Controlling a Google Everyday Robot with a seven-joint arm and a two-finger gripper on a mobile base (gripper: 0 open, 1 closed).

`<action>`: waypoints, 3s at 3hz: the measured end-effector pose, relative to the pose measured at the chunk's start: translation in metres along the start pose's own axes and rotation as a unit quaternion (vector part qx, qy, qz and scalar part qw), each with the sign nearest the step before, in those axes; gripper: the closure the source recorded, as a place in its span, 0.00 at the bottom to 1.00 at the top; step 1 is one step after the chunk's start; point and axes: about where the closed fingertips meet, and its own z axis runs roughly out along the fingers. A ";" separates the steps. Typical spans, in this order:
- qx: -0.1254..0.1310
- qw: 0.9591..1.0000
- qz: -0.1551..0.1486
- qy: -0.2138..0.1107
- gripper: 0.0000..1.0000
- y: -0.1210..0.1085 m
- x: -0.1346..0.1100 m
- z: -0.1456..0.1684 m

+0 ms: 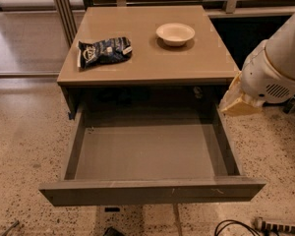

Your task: Close top drawer

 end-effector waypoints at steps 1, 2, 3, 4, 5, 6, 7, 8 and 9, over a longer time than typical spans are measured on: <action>0.018 1.000 0.002 -0.007 1.00 -0.001 -0.004 -0.008; -0.004 0.999 0.020 -0.032 1.00 0.014 -0.007 0.022; -0.066 0.995 0.031 -0.073 1.00 0.056 -0.028 0.080; -0.093 0.991 0.039 -0.086 1.00 0.079 -0.032 0.104; -0.107 0.990 0.059 -0.073 1.00 0.098 -0.016 0.115; -0.107 0.990 0.059 -0.073 1.00 0.098 -0.016 0.115; -0.132 0.986 0.081 -0.062 1.00 0.118 -0.004 0.133; -0.171 0.978 0.110 -0.047 1.00 0.146 0.012 0.161; -0.197 0.971 0.129 -0.049 1.00 0.175 0.026 0.192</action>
Offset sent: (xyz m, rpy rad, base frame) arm -0.0148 0.0360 -0.0740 0.1711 0.0793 -0.0343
